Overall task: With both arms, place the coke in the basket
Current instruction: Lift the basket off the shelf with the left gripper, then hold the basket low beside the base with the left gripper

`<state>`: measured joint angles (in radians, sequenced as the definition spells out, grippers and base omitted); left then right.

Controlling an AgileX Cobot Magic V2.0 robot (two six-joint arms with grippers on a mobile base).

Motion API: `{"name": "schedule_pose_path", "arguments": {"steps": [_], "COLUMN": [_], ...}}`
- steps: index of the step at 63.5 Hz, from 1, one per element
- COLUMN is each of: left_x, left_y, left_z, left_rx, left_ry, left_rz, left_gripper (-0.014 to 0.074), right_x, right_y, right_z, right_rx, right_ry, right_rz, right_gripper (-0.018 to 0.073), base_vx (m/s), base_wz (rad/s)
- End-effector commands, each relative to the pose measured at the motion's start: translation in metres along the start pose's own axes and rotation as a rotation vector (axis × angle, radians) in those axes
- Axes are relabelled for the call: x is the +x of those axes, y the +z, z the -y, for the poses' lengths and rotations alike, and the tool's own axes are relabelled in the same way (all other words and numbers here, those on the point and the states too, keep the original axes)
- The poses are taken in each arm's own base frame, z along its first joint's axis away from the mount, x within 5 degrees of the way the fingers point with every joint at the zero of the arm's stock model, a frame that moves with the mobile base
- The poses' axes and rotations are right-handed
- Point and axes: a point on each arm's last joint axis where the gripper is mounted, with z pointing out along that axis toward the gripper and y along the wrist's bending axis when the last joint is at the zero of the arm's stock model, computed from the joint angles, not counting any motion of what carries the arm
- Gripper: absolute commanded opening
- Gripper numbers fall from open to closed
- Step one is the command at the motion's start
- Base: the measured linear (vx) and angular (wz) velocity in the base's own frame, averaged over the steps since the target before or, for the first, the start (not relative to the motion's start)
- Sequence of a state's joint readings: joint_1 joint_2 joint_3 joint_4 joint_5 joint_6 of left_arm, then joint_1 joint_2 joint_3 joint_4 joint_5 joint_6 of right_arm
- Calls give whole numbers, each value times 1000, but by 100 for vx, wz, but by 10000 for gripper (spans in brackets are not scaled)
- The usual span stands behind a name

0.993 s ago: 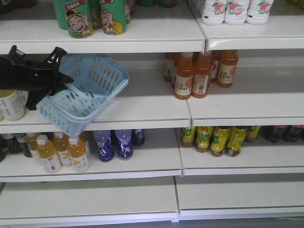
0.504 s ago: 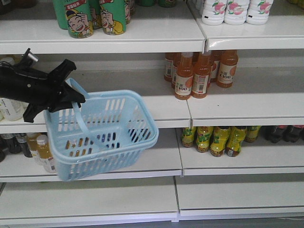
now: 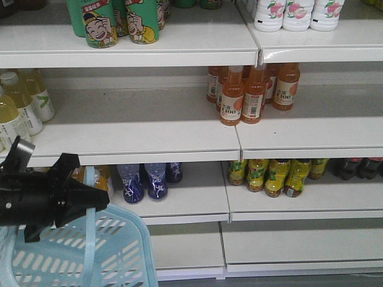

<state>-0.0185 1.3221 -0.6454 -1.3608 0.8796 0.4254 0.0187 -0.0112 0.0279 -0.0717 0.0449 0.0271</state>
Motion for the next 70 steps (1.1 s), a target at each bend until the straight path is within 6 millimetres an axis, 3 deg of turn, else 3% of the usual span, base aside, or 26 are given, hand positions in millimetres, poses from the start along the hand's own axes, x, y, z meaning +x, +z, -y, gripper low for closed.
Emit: {"name": "schedule_pose_path", "arguments": {"steps": [1, 21, 70], "left_x": [15, 40, 38], "left_y": [-8, -8, -8], "left_z": [8, -9, -8], "left_rx": [146, 222, 232], "left_ry": [-24, -44, -62], "left_rz": [26, -54, -39], "left_gripper": [-8, -8, -8], "right_x": [-4, -4, -5], "right_y": [-1, -1, -1], "right_z": [0, 0, 0], "right_rx": [4, 4, 4], "right_ry": [-7, -7, -7], "right_rz": [76, 76, 77], "right_gripper": [-10, -10, -10], "base_vx": [0, 0, 0], "base_wz": [0, 0, 0]}}
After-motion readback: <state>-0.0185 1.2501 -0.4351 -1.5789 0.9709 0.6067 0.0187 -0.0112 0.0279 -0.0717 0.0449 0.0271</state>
